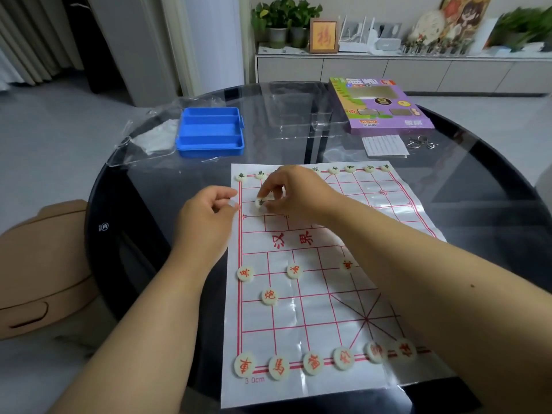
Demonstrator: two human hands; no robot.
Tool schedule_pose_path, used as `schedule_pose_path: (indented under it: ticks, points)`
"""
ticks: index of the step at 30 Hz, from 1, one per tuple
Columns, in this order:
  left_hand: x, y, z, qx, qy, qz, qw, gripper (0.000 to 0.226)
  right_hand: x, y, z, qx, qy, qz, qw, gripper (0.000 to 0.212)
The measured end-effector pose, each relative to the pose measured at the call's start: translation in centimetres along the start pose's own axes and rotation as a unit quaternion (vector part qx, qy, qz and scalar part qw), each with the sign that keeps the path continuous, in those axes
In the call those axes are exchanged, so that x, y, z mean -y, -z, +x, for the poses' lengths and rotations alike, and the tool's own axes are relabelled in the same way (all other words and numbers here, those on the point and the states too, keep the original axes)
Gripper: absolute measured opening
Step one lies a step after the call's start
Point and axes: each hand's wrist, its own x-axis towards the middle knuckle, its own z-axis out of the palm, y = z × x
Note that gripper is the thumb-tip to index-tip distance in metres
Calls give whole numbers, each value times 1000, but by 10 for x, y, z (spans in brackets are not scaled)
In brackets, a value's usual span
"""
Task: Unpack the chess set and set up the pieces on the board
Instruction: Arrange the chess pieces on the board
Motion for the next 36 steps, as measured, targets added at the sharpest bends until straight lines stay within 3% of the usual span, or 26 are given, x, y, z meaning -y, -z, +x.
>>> schedule_pose_path:
  ticks: [11,17,20,28,36]
  points:
    - [5,0,4,-34,-14,11,999,21,23,-14,4,23,49,-60,997,26]
    - [6,1,3,-19,-2,1,1000,17,-3,23,6,-55,-46,80,994,22]
    - [5,0,2,-17,2,-5,1000,15,-19,31,10,-71,-86,89,990,19]
    - [5,1,2,-10,6,-3,1000,13,-25,11,21,-1,-118,29,993,23]
    - [4,1,2,-7,4,-2,1000,14,-10,5,22,27,-85,27,996,26]
